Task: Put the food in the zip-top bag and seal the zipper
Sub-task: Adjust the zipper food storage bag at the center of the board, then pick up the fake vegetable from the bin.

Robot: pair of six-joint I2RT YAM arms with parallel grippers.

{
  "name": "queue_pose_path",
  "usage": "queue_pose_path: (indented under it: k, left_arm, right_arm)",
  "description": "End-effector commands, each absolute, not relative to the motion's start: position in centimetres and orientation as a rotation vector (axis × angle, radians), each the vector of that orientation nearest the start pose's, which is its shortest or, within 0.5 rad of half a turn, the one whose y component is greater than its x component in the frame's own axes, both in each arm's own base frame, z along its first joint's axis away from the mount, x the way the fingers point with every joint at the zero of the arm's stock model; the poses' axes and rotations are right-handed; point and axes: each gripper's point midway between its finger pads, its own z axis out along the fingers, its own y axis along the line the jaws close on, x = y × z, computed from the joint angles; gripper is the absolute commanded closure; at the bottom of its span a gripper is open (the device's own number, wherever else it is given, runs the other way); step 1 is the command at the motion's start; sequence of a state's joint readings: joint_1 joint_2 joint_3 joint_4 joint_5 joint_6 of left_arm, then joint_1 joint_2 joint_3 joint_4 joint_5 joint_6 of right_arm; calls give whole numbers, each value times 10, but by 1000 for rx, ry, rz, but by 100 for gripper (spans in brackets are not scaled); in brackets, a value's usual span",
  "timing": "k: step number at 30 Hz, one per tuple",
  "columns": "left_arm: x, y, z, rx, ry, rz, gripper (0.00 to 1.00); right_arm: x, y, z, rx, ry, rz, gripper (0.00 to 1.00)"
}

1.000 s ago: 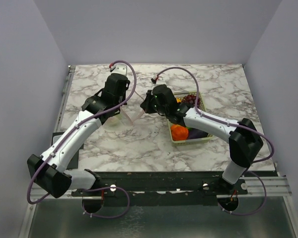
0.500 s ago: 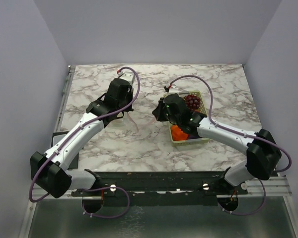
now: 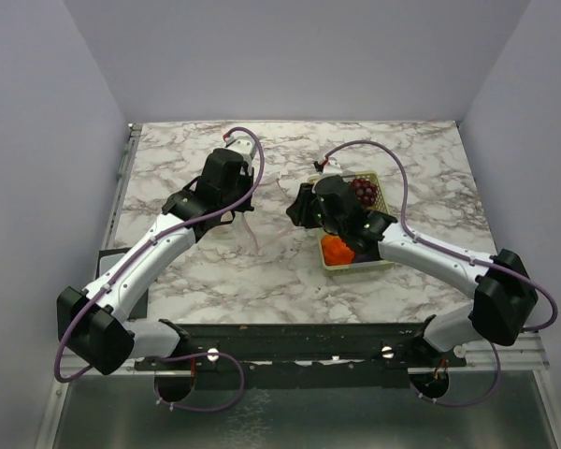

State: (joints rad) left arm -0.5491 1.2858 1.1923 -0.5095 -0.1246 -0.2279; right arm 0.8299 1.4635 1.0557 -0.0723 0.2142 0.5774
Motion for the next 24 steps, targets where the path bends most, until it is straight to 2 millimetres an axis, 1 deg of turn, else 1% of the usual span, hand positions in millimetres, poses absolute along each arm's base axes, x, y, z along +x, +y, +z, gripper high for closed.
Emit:
queue_pose_path:
  k: [1, 4, 6, 11, 16, 18, 21, 22, 24]
  left_arm:
    - [327, -189, 230, 262, 2157, -345, 100]
    - [328, -189, 229, 259, 2157, -343, 100]
    - [328, -188, 229, 258, 2158, -341, 100]
    - [328, -188, 229, 253, 2158, -343, 100]
    - [328, -188, 228, 249, 2160, -339, 100]
    - [328, -187, 228, 246, 2160, -336, 100]
    - [329, -187, 228, 246, 2160, -331, 100]
    - [329, -187, 227, 246, 2160, -330, 100]
    - [329, -186, 227, 243, 2162, -326, 100]
  right_arm:
    - [304, 315, 218, -169, 2061, 694, 59]
    - [297, 308, 229, -192, 2052, 693, 51]
    - [292, 302, 235, -210, 2048, 681, 47]
    - [281, 274, 243, -218, 2071, 585, 42]
    - [269, 239, 241, -195, 2100, 458, 34]
    - [264, 226, 238, -181, 2110, 418, 28]
    - [257, 212, 231, -168, 2134, 371, 24]
    - [254, 208, 228, -163, 2149, 356, 21]
    - [249, 203, 220, -168, 2179, 337, 17]
